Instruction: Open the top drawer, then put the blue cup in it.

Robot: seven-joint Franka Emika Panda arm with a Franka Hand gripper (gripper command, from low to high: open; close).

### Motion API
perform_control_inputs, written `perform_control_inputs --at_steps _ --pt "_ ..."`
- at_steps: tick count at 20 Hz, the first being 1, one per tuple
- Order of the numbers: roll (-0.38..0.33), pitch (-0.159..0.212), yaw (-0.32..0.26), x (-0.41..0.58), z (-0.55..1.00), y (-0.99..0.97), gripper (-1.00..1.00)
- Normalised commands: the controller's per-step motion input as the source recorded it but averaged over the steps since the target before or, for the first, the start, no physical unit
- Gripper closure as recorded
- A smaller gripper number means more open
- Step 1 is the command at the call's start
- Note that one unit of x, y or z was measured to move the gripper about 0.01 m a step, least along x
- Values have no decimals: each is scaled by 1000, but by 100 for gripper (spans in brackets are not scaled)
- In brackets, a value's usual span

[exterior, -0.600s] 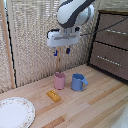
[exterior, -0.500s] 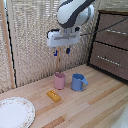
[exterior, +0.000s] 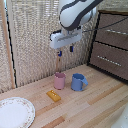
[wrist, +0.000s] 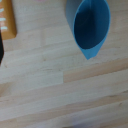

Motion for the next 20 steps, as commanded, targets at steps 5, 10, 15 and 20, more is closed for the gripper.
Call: perform_control_inputs --at_steps 5,10,15,20 --pt "-317 -88 198 -91 0 -146 -100" --pt "-313 -154 192 -7 0 -121 -100" --pt "-324 -127 144 73 0 -123 -100" --pt "-339 -23 118 59 14 -137 -100"
